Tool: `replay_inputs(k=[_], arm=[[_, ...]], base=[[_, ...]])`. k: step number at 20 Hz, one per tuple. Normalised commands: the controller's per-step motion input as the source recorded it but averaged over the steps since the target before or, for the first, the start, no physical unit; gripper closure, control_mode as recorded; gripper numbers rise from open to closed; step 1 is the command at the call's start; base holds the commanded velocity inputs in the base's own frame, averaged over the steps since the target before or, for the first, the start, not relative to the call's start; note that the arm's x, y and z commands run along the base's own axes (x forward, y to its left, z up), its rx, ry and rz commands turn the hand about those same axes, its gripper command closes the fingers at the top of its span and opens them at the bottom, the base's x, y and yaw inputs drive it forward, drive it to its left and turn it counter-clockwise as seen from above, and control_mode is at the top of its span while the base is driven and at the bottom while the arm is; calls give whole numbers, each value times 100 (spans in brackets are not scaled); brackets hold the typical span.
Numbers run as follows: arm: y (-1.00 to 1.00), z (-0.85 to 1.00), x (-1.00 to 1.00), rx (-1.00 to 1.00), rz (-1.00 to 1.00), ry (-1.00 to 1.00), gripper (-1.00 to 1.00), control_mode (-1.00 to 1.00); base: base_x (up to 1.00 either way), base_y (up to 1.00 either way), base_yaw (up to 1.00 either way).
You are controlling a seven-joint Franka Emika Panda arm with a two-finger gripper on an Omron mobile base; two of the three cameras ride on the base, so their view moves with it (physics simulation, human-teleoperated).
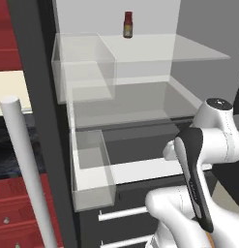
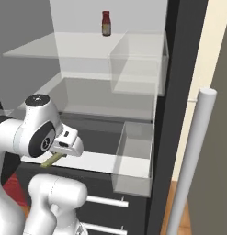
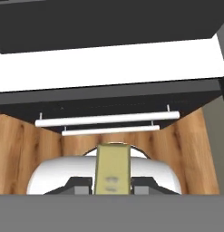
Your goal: Retrieve the butter from the fridge and place it on a plate on the dining table. Then retrieve the butter knife by the fridge and place it near the plate.
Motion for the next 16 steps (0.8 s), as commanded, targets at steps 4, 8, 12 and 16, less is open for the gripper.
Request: replay_inputs(k=[4,8,12,16], arm=[[0,0,0,0,0,0,100,100],[0,0,0,0,0,0,100,100],[0,0,0,0,0,0,100,100],[0,0,0,0,0,0,100,100]], base=[[-57,3,0],[-66,2,0],[-66,5,0],[-66,8,0]])
